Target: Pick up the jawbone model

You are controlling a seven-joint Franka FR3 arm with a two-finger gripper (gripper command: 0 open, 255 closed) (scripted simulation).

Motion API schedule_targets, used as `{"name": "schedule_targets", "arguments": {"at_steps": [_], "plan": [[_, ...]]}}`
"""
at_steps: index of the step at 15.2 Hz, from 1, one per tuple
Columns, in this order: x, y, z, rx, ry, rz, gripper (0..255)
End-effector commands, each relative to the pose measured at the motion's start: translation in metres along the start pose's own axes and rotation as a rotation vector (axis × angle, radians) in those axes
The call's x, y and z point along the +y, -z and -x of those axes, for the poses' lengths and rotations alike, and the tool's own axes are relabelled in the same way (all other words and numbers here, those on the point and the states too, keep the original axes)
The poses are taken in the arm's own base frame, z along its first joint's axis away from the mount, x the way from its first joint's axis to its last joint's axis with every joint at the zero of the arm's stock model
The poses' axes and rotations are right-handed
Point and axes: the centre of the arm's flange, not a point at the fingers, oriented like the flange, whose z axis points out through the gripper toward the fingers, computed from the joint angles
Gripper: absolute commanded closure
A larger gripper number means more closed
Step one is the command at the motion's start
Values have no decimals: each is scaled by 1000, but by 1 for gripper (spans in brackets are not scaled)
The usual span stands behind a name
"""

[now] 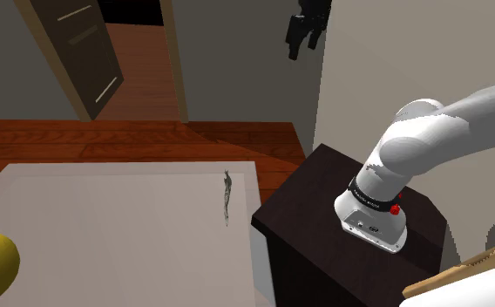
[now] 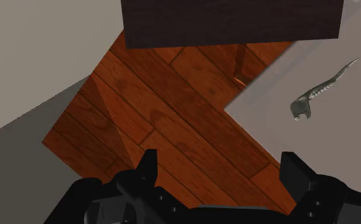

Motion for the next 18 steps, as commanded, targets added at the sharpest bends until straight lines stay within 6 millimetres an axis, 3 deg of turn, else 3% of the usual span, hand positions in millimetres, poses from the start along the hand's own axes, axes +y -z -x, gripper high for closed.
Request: {"name": "schedule_targets", "arguments": {"at_steps": [1,18], "plan": [[0,0,0,0,0,0,0],[-136,-178,14,13,-324,6,0]]}}
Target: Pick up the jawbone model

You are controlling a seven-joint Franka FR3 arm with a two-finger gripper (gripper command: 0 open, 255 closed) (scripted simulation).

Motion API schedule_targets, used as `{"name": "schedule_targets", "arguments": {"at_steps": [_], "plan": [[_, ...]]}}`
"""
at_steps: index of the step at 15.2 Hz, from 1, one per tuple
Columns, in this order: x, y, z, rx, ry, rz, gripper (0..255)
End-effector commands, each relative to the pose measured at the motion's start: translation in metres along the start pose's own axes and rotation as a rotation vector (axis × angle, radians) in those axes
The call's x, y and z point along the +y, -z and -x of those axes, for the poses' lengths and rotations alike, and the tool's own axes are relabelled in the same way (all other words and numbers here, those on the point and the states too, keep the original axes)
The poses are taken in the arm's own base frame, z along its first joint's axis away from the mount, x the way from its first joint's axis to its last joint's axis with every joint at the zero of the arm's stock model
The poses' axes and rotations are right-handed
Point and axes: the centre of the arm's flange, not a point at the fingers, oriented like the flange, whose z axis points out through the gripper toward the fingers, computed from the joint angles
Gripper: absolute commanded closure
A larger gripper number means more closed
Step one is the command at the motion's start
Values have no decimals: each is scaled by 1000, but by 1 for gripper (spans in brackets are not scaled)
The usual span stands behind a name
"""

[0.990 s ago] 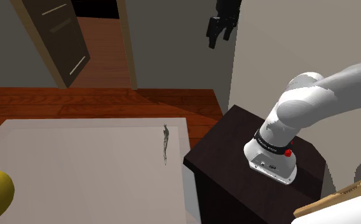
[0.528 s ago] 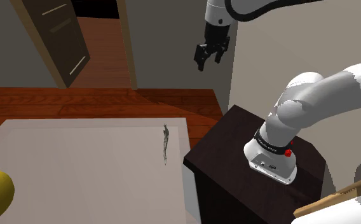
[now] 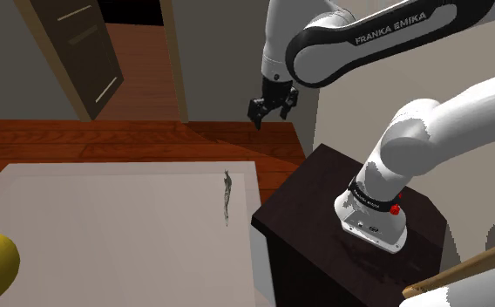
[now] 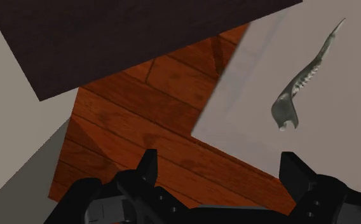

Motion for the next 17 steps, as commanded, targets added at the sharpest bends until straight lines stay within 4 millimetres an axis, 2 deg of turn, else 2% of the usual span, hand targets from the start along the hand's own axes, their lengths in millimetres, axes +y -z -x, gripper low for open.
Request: {"name": "schedule_targets", "arguments": {"at_steps": [1,9,17], "plan": [[-19,-20,4,3,-41,-2,0],[-83,-104,14,9,-193,1,0],[-148,-188,13,15,-346,3,0]]}}
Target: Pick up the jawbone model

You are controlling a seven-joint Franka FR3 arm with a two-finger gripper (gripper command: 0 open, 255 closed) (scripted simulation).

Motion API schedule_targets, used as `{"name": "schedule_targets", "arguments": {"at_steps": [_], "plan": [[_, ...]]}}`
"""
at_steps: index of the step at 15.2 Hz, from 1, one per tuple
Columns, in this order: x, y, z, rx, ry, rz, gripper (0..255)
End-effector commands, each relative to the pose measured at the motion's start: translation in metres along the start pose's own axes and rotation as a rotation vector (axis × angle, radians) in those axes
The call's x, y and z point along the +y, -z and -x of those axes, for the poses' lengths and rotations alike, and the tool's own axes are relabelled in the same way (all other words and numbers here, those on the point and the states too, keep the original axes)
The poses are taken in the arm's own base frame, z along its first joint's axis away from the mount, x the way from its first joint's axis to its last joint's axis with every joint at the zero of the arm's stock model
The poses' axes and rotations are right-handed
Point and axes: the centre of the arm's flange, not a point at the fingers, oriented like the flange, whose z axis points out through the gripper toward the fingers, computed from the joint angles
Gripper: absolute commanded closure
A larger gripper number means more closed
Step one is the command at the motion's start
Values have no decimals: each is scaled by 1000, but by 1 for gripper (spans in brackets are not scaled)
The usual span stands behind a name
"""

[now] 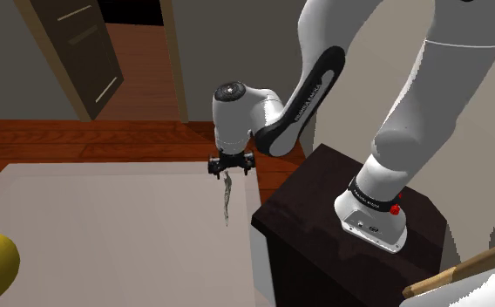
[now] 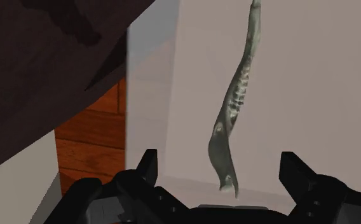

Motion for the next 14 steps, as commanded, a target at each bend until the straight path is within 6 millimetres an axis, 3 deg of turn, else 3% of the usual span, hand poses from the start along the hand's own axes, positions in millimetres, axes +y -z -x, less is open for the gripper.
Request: {"name": "schedule_targets", "arguments": {"at_steps": [1,10,11,14], "plan": [[-14,-19,6,6,-38,-2,0],[-16,-59,11,6,-38,-2,0],[-16,-59,11,6,-38,-2,255],[-16,-58,11,6,-38,-2,255]]}}
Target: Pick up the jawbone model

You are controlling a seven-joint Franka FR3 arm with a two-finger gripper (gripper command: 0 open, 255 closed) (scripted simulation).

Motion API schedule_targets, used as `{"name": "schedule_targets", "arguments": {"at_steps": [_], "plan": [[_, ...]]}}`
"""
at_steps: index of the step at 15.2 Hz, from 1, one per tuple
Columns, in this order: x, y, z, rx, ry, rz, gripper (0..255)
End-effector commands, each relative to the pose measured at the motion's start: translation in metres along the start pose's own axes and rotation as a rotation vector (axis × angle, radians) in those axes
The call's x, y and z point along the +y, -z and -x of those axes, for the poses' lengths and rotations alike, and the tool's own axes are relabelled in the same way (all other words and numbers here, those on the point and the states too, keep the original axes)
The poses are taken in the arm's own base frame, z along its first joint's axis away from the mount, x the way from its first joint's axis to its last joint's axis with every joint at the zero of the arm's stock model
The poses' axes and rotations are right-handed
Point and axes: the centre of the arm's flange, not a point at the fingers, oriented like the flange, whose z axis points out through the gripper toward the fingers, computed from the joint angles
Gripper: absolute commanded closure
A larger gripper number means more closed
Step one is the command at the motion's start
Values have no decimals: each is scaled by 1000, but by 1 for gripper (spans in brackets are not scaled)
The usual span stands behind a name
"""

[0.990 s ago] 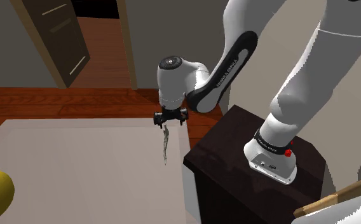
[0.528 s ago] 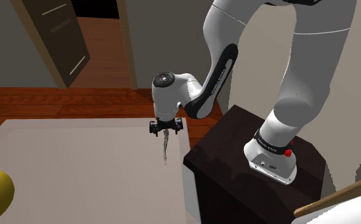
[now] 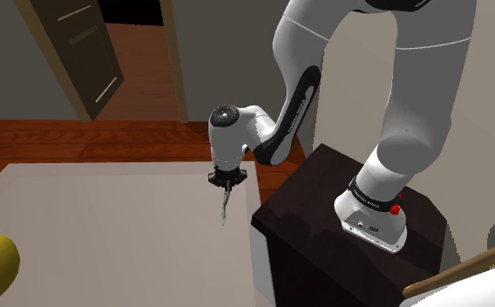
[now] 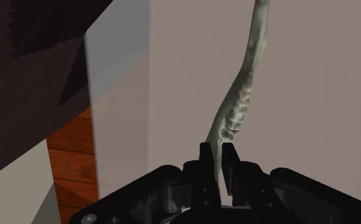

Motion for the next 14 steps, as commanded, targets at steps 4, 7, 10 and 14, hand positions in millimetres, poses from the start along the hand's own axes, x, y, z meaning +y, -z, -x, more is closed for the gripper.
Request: {"name": "schedule_targets", "arguments": {"at_steps": [4,7,10,14], "plan": [[0,0,0,0,0,0,255],[0,5,0,0,0,0,255],[1,20,-2,0,0,0,255],[2,41,-5,0,0,0,255]]}}
